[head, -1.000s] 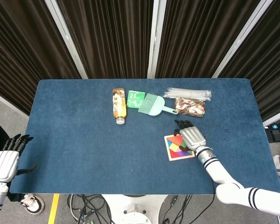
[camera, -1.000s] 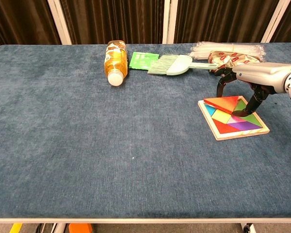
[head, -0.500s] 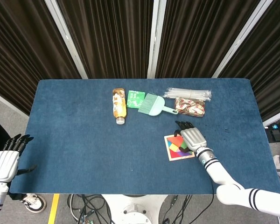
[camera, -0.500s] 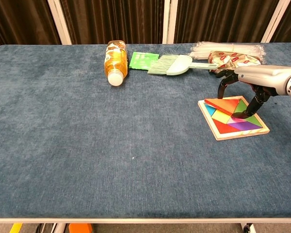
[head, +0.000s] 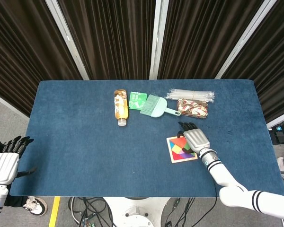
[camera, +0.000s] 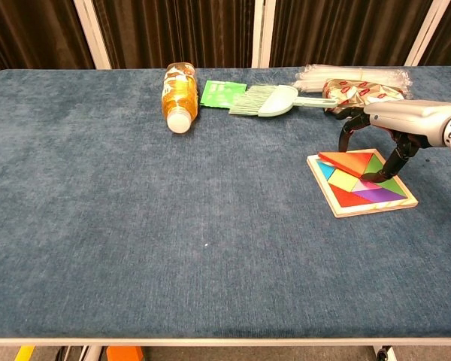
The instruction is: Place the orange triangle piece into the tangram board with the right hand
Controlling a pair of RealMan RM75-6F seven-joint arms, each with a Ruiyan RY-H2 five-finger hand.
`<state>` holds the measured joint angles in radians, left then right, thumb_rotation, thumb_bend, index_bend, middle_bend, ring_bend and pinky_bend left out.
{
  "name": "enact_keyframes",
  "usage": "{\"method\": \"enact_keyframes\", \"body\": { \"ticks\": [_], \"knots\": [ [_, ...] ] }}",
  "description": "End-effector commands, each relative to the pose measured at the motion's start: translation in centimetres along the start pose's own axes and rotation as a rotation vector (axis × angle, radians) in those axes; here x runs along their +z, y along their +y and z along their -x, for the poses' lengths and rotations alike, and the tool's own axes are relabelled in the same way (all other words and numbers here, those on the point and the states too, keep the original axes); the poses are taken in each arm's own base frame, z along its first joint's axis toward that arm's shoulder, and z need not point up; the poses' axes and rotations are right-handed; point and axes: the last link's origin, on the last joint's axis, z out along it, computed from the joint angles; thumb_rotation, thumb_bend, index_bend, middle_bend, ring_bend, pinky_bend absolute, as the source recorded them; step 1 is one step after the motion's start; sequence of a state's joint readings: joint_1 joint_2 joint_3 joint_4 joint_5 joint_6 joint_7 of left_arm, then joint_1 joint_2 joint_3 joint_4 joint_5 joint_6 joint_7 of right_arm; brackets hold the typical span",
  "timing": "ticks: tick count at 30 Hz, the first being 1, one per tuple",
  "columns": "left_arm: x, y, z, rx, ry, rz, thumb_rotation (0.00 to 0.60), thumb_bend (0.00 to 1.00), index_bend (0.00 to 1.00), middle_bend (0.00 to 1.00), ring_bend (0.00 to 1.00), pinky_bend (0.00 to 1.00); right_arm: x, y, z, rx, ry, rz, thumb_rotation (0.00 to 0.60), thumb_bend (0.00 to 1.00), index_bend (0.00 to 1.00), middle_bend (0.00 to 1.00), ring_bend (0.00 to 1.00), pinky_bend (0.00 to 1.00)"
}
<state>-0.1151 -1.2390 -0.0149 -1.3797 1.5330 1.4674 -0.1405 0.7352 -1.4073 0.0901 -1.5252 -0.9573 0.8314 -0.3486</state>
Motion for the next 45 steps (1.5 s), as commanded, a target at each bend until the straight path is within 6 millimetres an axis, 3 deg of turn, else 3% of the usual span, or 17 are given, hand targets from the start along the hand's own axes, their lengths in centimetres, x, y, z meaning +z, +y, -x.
{"method": "enact_keyframes", "body": {
  "ticks": [1, 9, 26, 32, 45],
  "knots": [
    [0.0, 0.0, 0.0, 0.000, 0.000, -0.001, 0.600, 0.00, 0.17, 0.13, 0.05, 0.13, 0.0, 0.1, 0.0, -0.005, -0.002, 0.003, 0.600, 0.21, 0.61, 0.02, 0.00, 0.00],
    [0.0, -0.1, 0.0, 0.000, 0.000, -0.001, 0.600, 0.00, 0.17, 0.13, 0.05, 0.13, 0.1, 0.2, -0.1, -0.010, -0.009, 0.007, 0.600, 0.20, 0.59, 0.02, 0.00, 0.00],
    [0.0, -0.1, 0.0, 0.000, -0.002, -0.003, 0.600, 0.00, 0.17, 0.13, 0.05, 0.13, -0.1, 0.3, -0.1, -0.015, -0.029, 0.005, 0.600, 0.18, 0.26, 0.00, 0.00, 0.00],
    [0.0, -0.1, 0.0, -0.003, -0.001, -0.004, 0.600, 0.00, 0.17, 0.13, 0.05, 0.13, -0.3, 0.4, -0.2, -0.012, -0.029, 0.006, 0.600, 0.18, 0.19, 0.00, 0.00, 0.00],
    [-0.1, -0.1, 0.0, -0.003, -0.001, -0.003, 0.600, 0.00, 0.17, 0.13, 0.05, 0.14, -1.1, 0.1, -1.6, 0.018, 0.029, -0.015, 0.600, 0.18, 0.15, 0.00, 0.00, 0.00]
  ]
}}
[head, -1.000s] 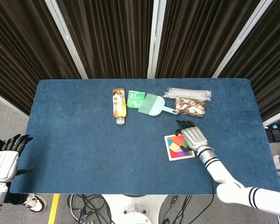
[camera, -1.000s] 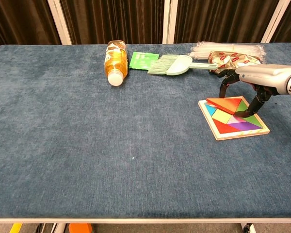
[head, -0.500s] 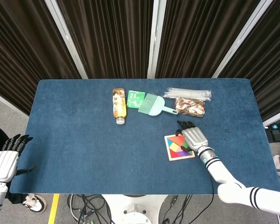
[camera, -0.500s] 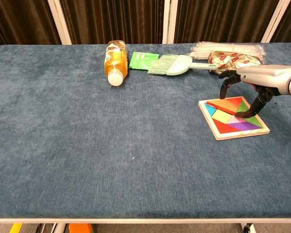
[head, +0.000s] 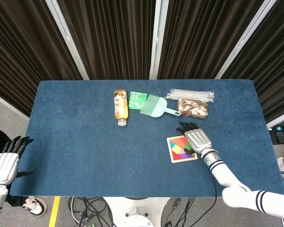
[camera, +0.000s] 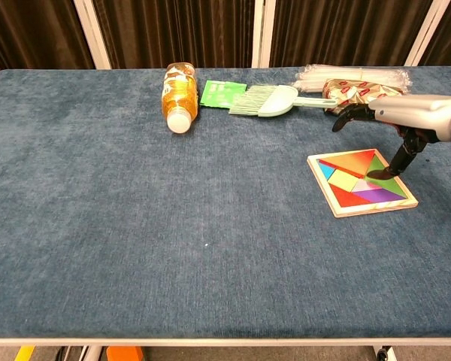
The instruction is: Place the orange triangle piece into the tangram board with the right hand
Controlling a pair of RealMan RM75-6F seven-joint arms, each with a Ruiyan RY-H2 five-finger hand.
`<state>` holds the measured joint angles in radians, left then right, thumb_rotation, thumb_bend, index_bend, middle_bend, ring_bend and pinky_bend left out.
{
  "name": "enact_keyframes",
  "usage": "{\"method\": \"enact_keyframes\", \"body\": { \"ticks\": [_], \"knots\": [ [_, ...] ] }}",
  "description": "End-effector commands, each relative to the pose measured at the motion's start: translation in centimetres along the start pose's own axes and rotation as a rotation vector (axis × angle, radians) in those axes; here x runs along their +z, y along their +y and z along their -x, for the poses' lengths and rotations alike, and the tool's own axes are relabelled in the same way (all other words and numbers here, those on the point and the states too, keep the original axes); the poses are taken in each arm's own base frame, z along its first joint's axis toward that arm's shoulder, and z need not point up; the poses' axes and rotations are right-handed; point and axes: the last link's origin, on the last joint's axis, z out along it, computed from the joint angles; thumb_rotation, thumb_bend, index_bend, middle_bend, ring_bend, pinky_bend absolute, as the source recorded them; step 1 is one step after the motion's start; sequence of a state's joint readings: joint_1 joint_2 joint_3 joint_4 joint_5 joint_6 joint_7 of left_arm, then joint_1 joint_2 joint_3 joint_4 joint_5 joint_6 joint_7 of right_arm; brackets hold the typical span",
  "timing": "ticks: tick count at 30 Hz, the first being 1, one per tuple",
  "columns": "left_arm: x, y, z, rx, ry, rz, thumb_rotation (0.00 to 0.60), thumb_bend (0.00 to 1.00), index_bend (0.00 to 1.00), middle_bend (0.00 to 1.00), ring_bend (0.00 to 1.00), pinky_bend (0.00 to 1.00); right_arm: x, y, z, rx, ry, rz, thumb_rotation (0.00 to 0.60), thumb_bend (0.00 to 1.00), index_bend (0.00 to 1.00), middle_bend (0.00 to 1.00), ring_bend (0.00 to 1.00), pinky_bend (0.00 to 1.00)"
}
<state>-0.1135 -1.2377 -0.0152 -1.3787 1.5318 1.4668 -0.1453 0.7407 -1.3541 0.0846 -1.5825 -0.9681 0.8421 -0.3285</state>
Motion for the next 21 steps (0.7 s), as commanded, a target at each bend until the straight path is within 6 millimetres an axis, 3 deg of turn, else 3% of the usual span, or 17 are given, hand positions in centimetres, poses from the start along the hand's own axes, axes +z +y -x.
{"method": "enact_keyframes", "body": {
  "ticks": [1, 8, 21],
  "knots": [
    [0.0, 0.0, 0.0, 0.000, -0.001, 0.000, 0.600, 0.00, 0.17, 0.13, 0.05, 0.14, -0.4, 0.2, -0.5, 0.014, 0.026, 0.000, 0.600, 0.18, 0.15, 0.00, 0.00, 0.00],
    [0.0, 0.1, 0.0, 0.002, -0.003, 0.004, 0.600, 0.00, 0.17, 0.13, 0.05, 0.14, -0.5, 1.7, -0.8, 0.021, 0.059, 0.039, 0.600, 0.18, 0.01, 0.00, 0.00, 0.00],
    [0.1, 0.0, 0.2, 0.005, -0.012, -0.002, 0.600, 0.00, 0.17, 0.13, 0.05, 0.14, 1.6, 2.5, -0.5, -0.024, 0.042, 0.073, 0.600, 0.18, 0.00, 0.00, 0.00, 0.00]
  ]
}}
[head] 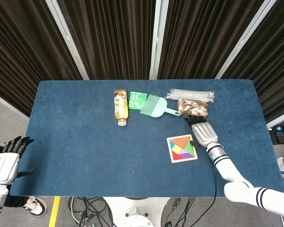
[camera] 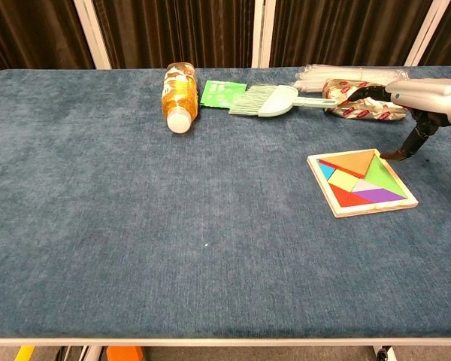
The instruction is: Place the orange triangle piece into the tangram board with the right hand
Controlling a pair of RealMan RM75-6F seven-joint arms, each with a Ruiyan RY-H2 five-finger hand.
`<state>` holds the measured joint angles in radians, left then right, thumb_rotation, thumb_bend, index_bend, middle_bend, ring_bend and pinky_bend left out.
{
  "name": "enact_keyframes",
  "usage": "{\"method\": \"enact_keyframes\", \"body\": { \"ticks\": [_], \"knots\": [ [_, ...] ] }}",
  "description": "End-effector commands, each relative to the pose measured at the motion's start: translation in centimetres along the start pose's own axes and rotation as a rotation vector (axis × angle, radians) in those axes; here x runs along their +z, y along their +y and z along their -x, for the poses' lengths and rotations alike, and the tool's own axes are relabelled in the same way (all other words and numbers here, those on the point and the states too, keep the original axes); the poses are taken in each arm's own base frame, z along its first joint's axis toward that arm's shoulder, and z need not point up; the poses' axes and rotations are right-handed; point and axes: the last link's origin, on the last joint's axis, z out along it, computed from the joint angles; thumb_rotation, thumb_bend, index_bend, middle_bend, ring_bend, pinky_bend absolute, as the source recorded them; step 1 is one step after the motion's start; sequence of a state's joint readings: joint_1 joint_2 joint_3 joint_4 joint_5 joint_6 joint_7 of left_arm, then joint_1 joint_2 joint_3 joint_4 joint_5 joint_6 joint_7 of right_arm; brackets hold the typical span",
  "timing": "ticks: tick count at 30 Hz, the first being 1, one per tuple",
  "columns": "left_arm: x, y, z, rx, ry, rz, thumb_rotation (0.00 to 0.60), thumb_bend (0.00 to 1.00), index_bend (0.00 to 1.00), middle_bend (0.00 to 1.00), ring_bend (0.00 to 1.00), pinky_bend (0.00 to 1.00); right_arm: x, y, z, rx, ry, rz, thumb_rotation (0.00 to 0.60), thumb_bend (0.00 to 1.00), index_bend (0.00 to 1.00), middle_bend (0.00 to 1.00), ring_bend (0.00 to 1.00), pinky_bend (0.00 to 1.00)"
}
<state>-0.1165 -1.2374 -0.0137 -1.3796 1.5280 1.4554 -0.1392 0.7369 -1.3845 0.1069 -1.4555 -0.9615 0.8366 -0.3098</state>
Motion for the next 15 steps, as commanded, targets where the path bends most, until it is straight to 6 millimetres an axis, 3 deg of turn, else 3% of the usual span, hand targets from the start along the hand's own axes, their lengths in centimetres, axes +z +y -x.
{"method": "enact_keyframes", "body": {
  "ticks": [1, 15],
  "knots": [
    [0.0, 0.0, 0.0, 0.000, -0.001, 0.001, 0.600, 0.00, 0.17, 0.13, 0.05, 0.14, 0.2, -0.2, 0.2, -0.003, -0.007, -0.001, 0.600, 0.18, 0.00, 0.00, 0.00, 0.00],
    [-0.1, -0.3, 0.1, -0.007, -0.002, -0.006, 0.600, 0.00, 0.17, 0.13, 0.05, 0.14, 1.1, -1.7, 0.8, -0.011, -0.026, -0.028, 0.600, 0.18, 0.00, 0.00, 0.00, 0.00]
  ]
}}
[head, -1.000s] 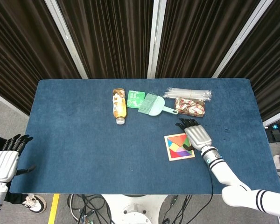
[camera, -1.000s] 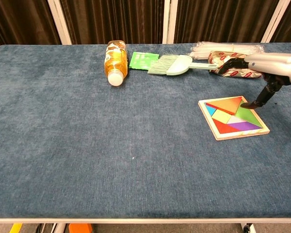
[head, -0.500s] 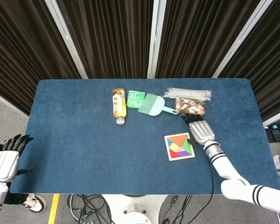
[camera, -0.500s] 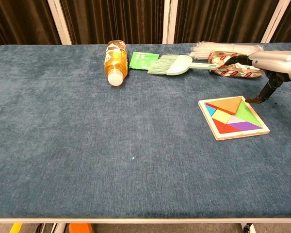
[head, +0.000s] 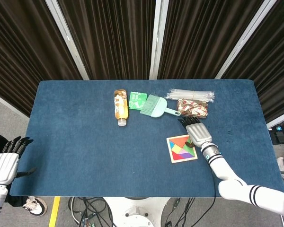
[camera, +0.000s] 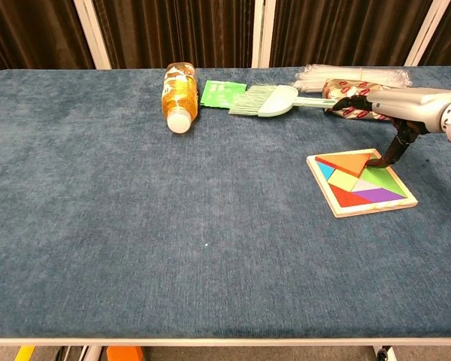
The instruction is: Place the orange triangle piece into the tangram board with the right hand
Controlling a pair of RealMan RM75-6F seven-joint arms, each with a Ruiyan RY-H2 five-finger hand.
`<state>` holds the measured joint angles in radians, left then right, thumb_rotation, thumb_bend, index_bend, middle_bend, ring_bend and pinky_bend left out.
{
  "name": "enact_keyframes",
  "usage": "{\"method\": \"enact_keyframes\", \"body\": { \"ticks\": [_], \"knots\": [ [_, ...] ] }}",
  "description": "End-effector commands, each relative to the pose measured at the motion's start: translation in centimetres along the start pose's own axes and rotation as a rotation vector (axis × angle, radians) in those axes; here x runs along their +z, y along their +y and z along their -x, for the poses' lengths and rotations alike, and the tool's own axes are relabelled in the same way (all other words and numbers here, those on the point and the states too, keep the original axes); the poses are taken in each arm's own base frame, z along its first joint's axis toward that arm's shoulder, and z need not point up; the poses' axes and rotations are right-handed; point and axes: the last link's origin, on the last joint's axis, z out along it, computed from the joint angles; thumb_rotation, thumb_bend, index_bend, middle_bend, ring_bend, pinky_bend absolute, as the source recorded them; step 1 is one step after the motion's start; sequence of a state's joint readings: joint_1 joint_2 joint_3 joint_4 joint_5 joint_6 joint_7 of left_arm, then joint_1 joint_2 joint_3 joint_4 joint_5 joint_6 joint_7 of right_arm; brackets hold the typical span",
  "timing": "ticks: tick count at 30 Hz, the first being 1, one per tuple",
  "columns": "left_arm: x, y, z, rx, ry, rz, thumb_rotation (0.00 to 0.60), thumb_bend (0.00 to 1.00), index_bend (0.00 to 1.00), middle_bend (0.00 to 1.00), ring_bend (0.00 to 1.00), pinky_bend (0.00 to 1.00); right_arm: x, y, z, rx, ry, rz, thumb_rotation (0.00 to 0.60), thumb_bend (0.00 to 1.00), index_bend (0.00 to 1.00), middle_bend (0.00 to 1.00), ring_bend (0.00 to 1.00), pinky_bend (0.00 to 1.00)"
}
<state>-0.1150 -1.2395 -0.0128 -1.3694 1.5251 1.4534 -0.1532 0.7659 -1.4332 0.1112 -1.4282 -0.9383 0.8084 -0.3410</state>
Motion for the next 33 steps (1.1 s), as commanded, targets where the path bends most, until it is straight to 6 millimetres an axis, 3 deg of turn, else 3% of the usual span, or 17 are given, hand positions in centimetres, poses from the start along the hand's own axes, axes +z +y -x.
{"method": "enact_keyframes", "body": {
  "ticks": [1, 11, 15, 24, 33],
  "knots": [
    [0.0, 0.0, 0.0, 0.000, 0.001, 0.000, 0.600, 0.00, 0.17, 0.13, 0.05, 0.14, 0.0, -0.1, 0.0, 0.000, -0.002, -0.002, 0.600, 0.18, 0.00, 0.00, 0.00, 0.00],
    [0.0, 0.0, -0.1, 0.001, 0.005, 0.004, 0.600, 0.00, 0.17, 0.13, 0.05, 0.14, -2.0, 0.9, -1.7, 0.015, 0.053, 0.004, 0.600, 0.18, 0.00, 0.00, 0.00, 0.00],
    [0.0, 0.3, -0.1, 0.005, 0.007, 0.011, 0.600, 0.00, 0.17, 0.13, 0.05, 0.14, -2.4, 0.4, -2.0, 0.042, 0.056, -0.020, 0.600, 0.18, 0.00, 0.00, 0.00, 0.00],
    [-0.1, 0.1, -0.3, 0.007, 0.013, 0.003, 0.600, 0.00, 0.17, 0.13, 0.05, 0.14, -0.6, -2.7, -1.2, 0.053, 0.054, -0.080, 0.600, 0.15, 0.00, 0.00, 0.00, 0.00],
    [-0.1, -0.1, -0.4, 0.005, 0.015, -0.003, 0.600, 0.00, 0.17, 0.13, 0.05, 0.14, 0.8, -4.1, -0.7, 0.052, 0.031, -0.083, 0.600, 0.12, 0.00, 0.00, 0.00, 0.00]
  ]
}}
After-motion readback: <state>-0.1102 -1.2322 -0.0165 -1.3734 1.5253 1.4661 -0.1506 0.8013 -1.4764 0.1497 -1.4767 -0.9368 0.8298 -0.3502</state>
